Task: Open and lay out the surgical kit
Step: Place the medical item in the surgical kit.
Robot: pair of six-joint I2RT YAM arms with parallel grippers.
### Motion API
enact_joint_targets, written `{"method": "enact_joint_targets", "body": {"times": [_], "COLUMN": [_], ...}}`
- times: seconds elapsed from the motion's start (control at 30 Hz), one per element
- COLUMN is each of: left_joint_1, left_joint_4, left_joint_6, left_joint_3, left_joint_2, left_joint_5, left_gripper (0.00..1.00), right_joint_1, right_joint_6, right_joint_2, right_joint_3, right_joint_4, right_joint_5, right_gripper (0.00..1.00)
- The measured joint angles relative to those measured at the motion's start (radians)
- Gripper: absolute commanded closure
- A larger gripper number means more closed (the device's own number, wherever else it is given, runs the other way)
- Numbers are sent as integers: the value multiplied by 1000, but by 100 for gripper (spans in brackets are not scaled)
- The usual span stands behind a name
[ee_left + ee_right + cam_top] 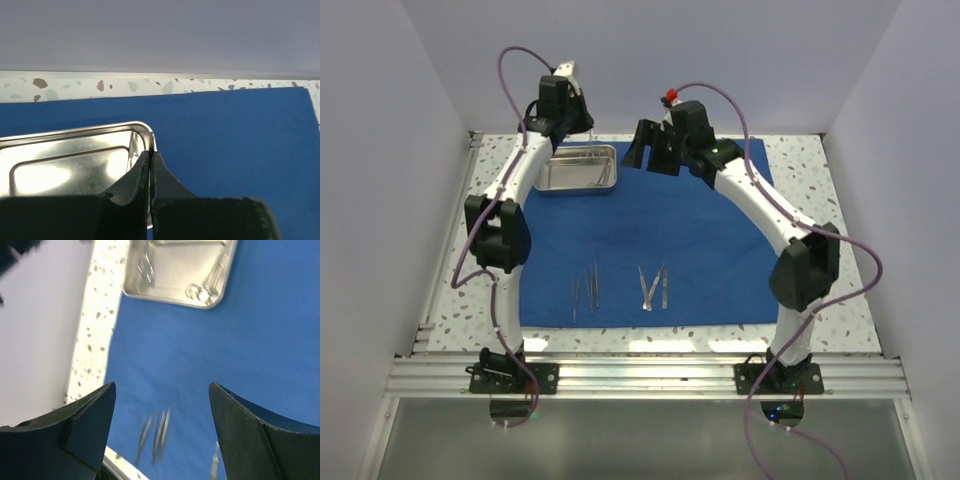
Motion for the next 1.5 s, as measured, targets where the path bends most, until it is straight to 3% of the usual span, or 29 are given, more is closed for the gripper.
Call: {"method": "enact_joint_targets", "body": {"times": [0.2, 0.5, 0.63, 0.7, 0.77, 0.83, 1.17, 1.2, 1.23, 1.3, 1.33, 1.5], "left_joint_1": [-35, -69, -98, -124, -148, -158, -165, -167, -170, -172, -174, -174], "left_joint_4": [-22, -64, -74, -76, -74, -74, -94, -97, -99, -107, -114, -143], "left_joint_6": [-64, -111, -117, -126, -136, -143, -165, -165, -161, -153, -149, -119], "left_joint_3": [-27, -64, -77, -79, -82, -82, -82, -82, -82, -79, -77, -76], "left_joint_2": [-85, -193, -212, -212, -212, -212, -235, -237, -239, -240, -240, -240], "left_joint_5": [62, 125, 126, 128, 131, 137, 149, 151, 150, 146, 141, 93], "left_gripper": [100, 100, 100, 100, 100, 100, 98, 87, 55, 31, 15, 8], "right_joint_1": [-1, 2, 2, 2, 2, 1, -7, -6, -6, -6, -7, -25], "right_joint_6": [14, 50, 70, 82, 83, 92, 97, 97, 95, 87, 80, 11], "right_joint_2": [203, 255, 256, 256, 256, 256, 256, 255, 251, 233, 214, 24], "right_joint_3": [212, 291, 291, 291, 290, 281, 207, 194, 177, 135, 107, -83], "right_joint_4": [52, 92, 119, 133, 135, 135, 155, 156, 157, 150, 143, 53], "right_joint_5": [-51, -73, -73, -72, -73, -71, -39, -39, -39, -37, -37, -8], "right_gripper": [23, 26, 46, 50, 68, 100, 100, 100, 100, 100, 100, 100]}}
